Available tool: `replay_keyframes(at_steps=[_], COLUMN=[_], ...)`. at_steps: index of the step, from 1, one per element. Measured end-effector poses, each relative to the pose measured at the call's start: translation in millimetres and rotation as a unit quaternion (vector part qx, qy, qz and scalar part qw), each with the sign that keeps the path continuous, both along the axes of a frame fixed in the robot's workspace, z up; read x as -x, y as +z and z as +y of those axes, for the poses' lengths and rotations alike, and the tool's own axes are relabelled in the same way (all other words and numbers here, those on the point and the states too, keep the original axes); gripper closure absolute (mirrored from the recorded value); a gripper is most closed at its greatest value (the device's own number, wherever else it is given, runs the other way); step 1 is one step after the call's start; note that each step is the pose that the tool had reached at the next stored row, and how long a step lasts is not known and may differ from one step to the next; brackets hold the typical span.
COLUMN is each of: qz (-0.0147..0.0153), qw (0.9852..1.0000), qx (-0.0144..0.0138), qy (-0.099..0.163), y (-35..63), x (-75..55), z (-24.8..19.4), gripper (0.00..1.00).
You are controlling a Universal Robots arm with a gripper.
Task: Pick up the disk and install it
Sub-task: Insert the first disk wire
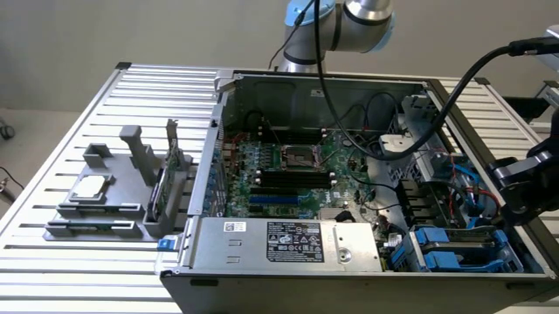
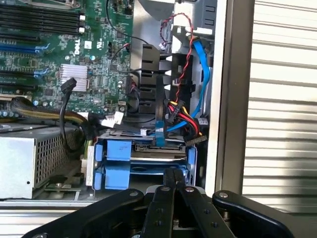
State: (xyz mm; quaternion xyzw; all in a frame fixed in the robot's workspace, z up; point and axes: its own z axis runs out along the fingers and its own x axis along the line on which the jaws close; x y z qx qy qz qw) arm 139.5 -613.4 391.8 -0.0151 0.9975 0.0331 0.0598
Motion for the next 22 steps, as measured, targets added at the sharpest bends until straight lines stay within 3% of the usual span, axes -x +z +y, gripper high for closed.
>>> replay_keyframes(at_steps=[5, 10, 15, 20, 22], qz=[0.0, 0.0, 0.0002, 0.0007, 0.0011], qw=[0.9994, 0.9975, 0.9943, 0.99, 0.9879], qx=[-0.0048, -0.01, -0.0167, -0.0268, -0.0321], qy=[-0.035, -0.07, -0.105, -0.139, -0.152], y=[-0.1, -0.4, -1.2, -2.7, -3.7], x=[0.0, 0.0, 0.0, 0.0, 0.0], z=[0.0, 0.0, 0.0, 0.0, 0.0], gripper=[0.89, 0.89, 0.89, 0.89, 0.89])
